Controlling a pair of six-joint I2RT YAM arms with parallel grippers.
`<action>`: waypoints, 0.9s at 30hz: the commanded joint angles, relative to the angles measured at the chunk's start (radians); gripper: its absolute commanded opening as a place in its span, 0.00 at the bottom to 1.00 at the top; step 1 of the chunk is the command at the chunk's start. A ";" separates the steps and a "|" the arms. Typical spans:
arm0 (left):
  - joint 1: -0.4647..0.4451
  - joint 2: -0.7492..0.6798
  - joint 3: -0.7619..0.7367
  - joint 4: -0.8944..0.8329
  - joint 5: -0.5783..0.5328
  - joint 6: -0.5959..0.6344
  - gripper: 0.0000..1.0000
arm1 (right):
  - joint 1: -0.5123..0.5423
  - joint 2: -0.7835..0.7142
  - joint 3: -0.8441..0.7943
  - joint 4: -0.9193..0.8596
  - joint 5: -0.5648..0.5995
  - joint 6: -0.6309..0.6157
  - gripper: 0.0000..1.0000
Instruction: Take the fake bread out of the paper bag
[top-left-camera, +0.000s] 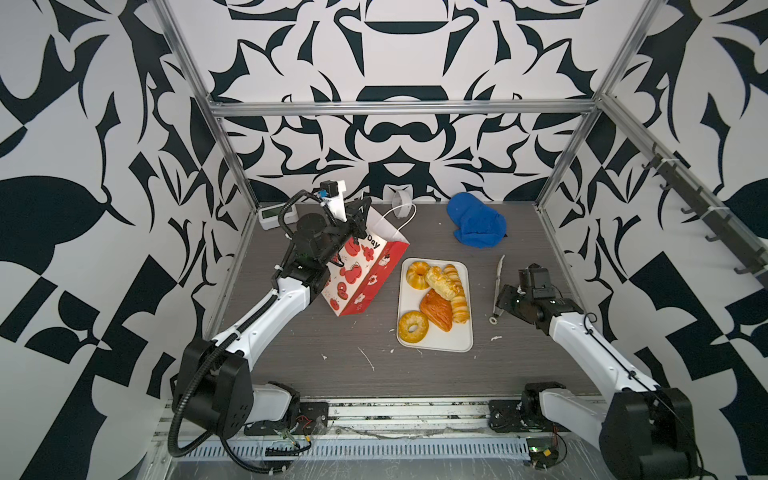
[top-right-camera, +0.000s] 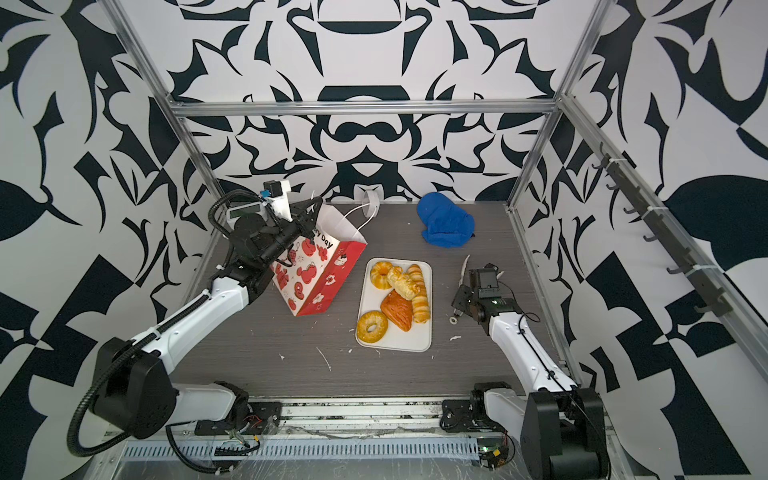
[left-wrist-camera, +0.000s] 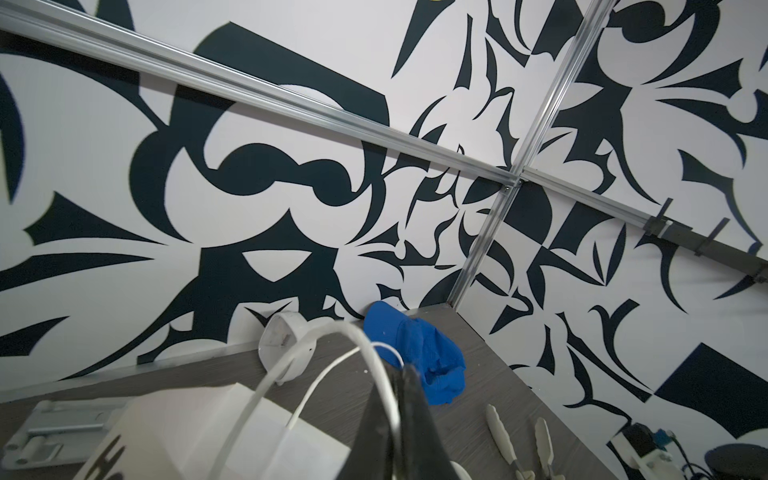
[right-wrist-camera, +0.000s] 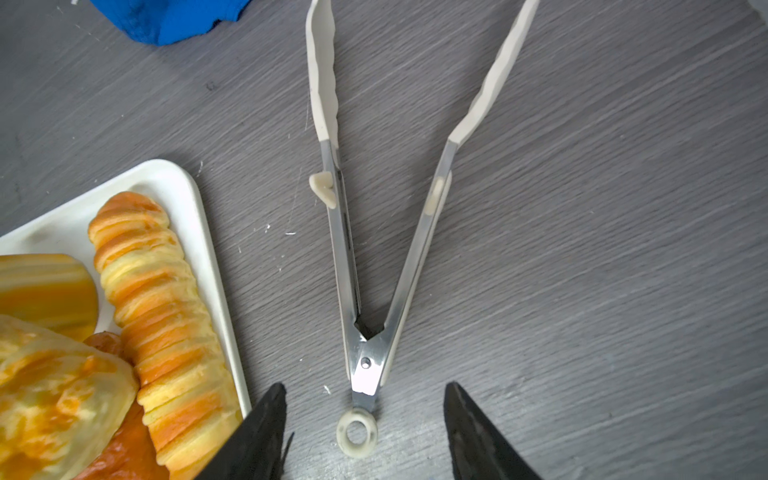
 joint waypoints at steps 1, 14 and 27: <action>-0.012 0.016 0.064 0.069 0.041 -0.028 0.07 | 0.002 0.004 -0.008 0.034 -0.014 0.008 0.62; -0.017 -0.018 0.017 0.063 0.020 0.031 0.07 | 0.002 0.009 -0.018 0.062 -0.033 0.003 0.62; 0.073 -0.183 -0.192 -0.006 -0.087 0.068 0.07 | 0.001 0.041 -0.015 0.092 -0.076 0.008 0.60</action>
